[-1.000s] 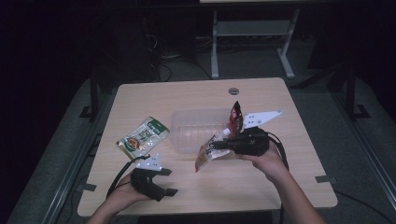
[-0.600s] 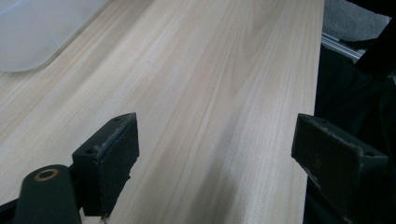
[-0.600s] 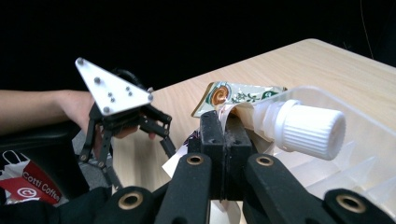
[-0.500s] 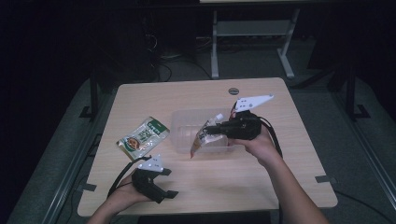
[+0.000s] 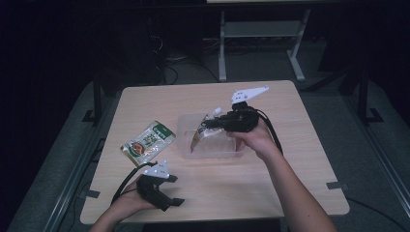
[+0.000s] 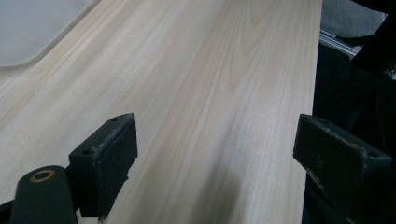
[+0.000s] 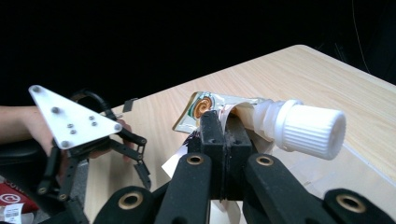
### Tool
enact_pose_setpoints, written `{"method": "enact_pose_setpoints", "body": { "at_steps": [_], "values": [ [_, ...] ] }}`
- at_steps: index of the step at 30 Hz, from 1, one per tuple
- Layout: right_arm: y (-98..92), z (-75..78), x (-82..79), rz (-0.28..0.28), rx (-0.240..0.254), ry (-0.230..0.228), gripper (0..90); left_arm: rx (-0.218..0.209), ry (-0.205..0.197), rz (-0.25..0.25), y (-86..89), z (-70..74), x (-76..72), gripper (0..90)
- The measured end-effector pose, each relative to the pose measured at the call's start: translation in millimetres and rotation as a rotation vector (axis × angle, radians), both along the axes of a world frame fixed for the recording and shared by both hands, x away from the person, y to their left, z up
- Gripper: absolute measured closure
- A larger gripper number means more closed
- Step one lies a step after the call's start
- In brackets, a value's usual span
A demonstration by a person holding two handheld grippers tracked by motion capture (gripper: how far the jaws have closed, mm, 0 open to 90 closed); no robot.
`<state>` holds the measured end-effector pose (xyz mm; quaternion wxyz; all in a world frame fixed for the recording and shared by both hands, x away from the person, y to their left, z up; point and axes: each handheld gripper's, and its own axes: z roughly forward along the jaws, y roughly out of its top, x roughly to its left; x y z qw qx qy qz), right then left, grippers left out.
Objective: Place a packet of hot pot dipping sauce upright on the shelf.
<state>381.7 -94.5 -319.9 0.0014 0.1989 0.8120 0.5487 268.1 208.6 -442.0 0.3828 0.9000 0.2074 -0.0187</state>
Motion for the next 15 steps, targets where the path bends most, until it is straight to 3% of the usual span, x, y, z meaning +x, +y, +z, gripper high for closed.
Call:
{"method": "enact_pose_setpoints", "body": {
  "at_steps": [15],
  "values": [
    [18.9, -8.0, 26.2, -0.010, -0.065, 0.015, 89.6, 0.006, -0.001, -0.008, 2.2, 0.4, 1.5, 13.3]
  ]
}}
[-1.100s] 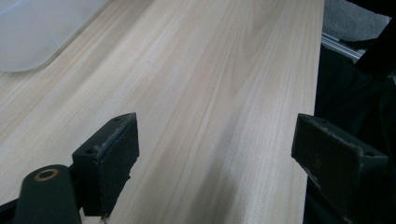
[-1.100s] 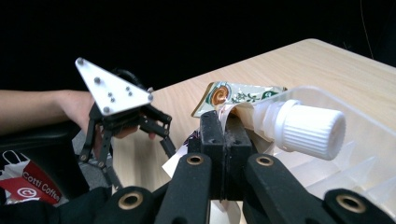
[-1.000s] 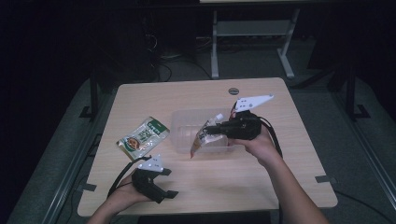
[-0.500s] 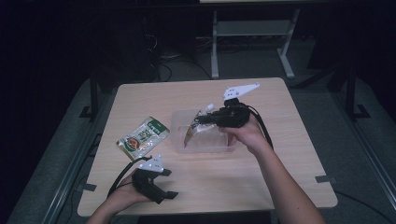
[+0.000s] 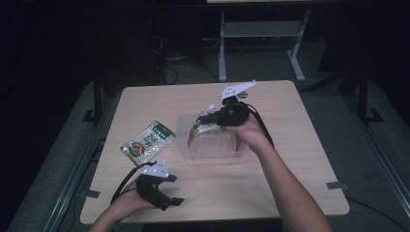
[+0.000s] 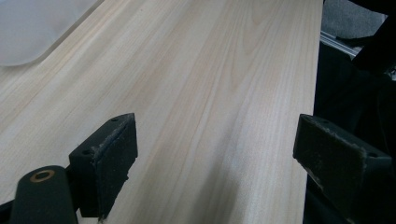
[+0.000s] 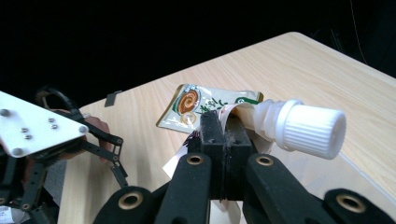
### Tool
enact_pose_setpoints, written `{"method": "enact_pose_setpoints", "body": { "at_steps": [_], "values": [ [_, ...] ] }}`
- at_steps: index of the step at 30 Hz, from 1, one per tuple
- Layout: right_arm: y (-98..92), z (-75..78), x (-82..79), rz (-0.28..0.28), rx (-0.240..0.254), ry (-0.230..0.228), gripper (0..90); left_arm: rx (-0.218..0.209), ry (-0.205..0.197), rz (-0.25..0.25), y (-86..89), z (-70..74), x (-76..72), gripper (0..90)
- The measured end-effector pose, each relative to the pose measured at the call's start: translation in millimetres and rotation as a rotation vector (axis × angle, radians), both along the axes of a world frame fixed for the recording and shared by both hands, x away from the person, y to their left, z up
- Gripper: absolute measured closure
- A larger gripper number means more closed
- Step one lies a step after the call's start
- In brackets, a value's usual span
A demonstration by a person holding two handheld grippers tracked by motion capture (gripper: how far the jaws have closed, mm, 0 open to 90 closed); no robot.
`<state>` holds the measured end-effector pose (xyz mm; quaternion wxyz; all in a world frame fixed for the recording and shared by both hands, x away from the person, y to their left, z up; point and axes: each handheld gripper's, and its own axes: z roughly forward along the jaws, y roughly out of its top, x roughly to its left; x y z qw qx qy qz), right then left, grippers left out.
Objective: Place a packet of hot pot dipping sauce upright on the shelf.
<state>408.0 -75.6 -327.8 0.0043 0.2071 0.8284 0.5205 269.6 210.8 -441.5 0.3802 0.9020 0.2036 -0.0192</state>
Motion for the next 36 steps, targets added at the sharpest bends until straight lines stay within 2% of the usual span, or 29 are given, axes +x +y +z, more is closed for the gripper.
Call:
{"method": "enact_pose_setpoints", "body": {
  "at_steps": [4, 11, 17, 29, 36],
  "values": [
    [0.3, -4.8, 2.9, -0.012, -0.028, 0.015, 89.6, -0.004, 0.006, 0.005, 0.4, -0.2, -0.7, 13.3],
    [-2.1, -7.2, 4.5, -0.033, -0.080, 0.006, 89.5, 0.002, 0.005, 0.003, -0.3, -0.8, -0.5, 13.3],
    [3.9, -13.0, 7.2, -0.044, -0.096, 0.018, 89.5, 0.002, 0.009, 0.003, -1.3, -1.3, -0.9, 13.3],
    [14.9, -22.4, 12.6, -0.077, -0.085, 0.053, 89.2, 0.009, 0.014, 0.001, -1.9, -2.4, -1.5, 13.4],
    [26.3, -28.0, 13.5, -0.083, -0.121, 0.054, 88.8, 0.018, 0.020, -0.004, -2.2, -3.1, -1.3, 13.5]
  ]
}}
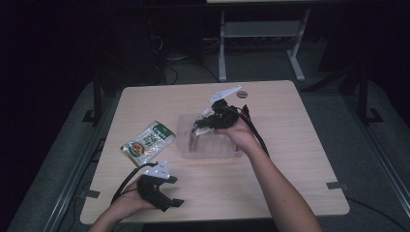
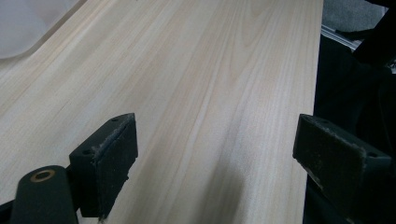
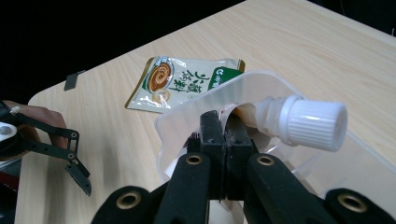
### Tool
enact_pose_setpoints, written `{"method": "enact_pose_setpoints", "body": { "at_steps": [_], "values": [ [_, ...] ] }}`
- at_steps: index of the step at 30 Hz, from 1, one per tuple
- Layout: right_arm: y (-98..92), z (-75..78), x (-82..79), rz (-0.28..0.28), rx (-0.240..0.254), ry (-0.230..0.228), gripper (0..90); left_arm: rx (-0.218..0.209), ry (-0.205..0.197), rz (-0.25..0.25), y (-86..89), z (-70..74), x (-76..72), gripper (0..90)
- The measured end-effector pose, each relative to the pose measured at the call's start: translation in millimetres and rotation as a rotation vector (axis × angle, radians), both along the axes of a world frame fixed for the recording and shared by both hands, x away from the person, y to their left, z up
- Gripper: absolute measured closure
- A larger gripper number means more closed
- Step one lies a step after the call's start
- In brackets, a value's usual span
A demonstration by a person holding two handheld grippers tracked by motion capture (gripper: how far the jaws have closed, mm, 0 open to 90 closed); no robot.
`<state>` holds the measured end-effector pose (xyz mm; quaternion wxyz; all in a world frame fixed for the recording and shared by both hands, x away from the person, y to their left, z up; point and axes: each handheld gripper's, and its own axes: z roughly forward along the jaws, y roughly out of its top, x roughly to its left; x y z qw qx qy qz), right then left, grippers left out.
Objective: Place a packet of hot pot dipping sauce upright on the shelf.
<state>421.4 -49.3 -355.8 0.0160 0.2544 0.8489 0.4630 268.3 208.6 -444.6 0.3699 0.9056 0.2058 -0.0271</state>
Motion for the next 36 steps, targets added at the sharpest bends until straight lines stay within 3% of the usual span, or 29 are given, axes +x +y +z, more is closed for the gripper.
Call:
{"method": "enact_pose_setpoints", "body": {
  "at_steps": [8, 10, 15, 20, 23, 26, 36],
  "values": [
    [13.7, -9.5, 0.0, 0.000, -0.052, 0.010, 86.9, 0.002, 0.005, -0.009, 0.4, -1.3, 0.2, 14.8],
    [14.5, -10.2, -0.2, -0.007, -0.040, 0.014, 85.8, -0.001, 0.006, -0.007, 0.2, -1.7, 0.1, 15.0],
    [10.7, -7.8, -1.4, -0.013, -0.017, 0.024, 69.6, 0.005, 0.009, -0.009, 0.3, -1.6, 0.1, 15.2],
    [7.1, -6.9, -6.2, -0.029, -0.021, 0.029, 44.9, 0.004, 0.009, -0.008, -0.4, -2.1, 0.6, 15.4],
    [5.3, -6.3, -10.0, -0.025, -0.007, 0.028, 37.9, -0.004, 0.010, -0.001, 0.2, -2.1, 1.1, 15.4],
    [1.8, -4.7, -14.9, -0.033, 0.011, 0.031, 34.4, -0.011, 0.015, 0.013, 1.9, -1.8, 2.4, 15.4],
    [-13.5, -1.6, -38.2, -0.025, 0.010, -0.020, 31.1, -0.010, -0.009, 0.019, 4.4, 1.0, 4.1, 20.2]
  ]
}}
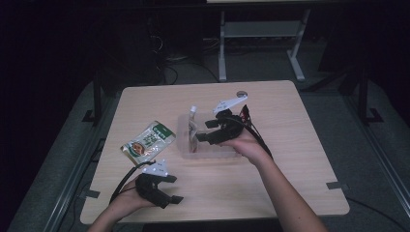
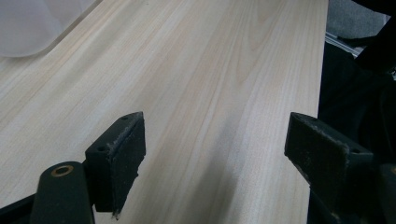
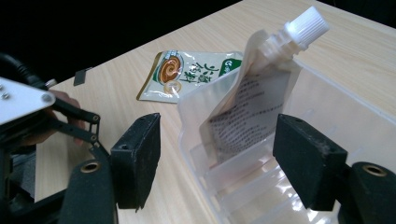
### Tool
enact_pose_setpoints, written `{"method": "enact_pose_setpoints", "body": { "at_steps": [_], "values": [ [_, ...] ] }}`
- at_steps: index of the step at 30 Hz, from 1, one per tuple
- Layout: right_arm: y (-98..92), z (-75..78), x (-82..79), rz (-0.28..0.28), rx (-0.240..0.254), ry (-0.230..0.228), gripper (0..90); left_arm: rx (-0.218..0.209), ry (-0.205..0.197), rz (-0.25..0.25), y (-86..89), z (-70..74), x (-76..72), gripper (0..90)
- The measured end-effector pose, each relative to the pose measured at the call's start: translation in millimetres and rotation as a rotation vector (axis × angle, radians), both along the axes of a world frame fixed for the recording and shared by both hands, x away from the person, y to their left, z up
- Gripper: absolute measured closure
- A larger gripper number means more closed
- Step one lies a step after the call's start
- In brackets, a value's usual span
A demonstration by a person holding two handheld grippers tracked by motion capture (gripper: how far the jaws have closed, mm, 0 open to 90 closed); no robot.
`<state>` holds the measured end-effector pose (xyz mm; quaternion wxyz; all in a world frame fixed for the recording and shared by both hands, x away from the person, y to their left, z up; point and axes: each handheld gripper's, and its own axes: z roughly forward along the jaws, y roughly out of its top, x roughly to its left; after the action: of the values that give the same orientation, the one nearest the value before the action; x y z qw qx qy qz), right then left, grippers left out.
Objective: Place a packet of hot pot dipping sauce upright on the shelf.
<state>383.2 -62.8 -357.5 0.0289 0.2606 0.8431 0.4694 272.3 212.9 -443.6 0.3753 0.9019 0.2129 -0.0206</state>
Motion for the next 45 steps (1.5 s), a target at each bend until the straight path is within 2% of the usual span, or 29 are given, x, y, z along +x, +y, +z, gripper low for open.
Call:
{"method": "enact_pose_setpoints", "body": {
  "at_steps": [2, 7, 12, 15, 17, 22, 25, 27, 33, 37, 41, 45],
  "values": [
    [-2.7, -0.3, -5.5, -0.005, 0.004, -0.007, 30.5, -0.018, 0.007, 0.016, -0.7, -0.2, -0.5, 20.1],
    [-12.2, -1.6, -17.4, -0.021, 0.000, -0.034, 28.8, -0.015, -0.004, 0.026, 0.0, 2.5, -0.1, 18.9],
    [-22.1, -5.0, -28.6, -0.028, -0.030, -0.050, 27.5, 0.011, -0.020, 0.020, 2.1, 4.0, 0.6, 18.9],
    [-27.7, -7.9, -34.0, -0.036, -0.031, -0.043, 27.4, 0.017, -0.024, 0.024, 1.8, 3.1, -0.2, 19.3],
    [-31.4, -11.3, -38.9, -0.033, -0.030, -0.035, 27.4, 0.037, -0.031, 0.019, 1.8, 2.4, -0.2, 21.1],
    [-38.8, -20.8, -55.4, -0.027, -0.052, -0.054, 27.4, 0.020, -0.026, 0.022, 1.7, 2.3, -1.0, 21.1],
    [-46.0, -26.7, -64.9, -0.024, -0.046, -0.068, 26.8, 0.020, -0.032, 0.021, 1.7, 1.7, -1.3, 21.1],
    [-50.9, -31.1, -70.8, -0.024, -0.036, -0.065, 26.5, 0.020, -0.033, 0.022, 1.6, 1.5, -1.5, 21.1],
    [-63.8, -42.8, -85.5, -0.037, -0.049, -0.053, 25.7, 0.033, -0.034, 0.015, 1.4, 1.6, -1.6, 21.2],
    [-70.9, -48.8, -93.9, -0.043, -0.035, -0.051, 25.3, 0.038, -0.042, 0.017, 1.8, 1.7, -1.7, 21.4],
    [-77.6, -55.4, -101.2, -0.050, -0.046, -0.051, 24.9, 0.033, -0.041, 0.018, 3.4, 2.5, -1.6, 21.6],
    [-85.5, -62.4, -108.6, -0.061, -0.051, -0.029, 24.7, 0.048, -0.055, 0.012, 7.5, 5.5, 0.4, 21.6]
  ]
}}
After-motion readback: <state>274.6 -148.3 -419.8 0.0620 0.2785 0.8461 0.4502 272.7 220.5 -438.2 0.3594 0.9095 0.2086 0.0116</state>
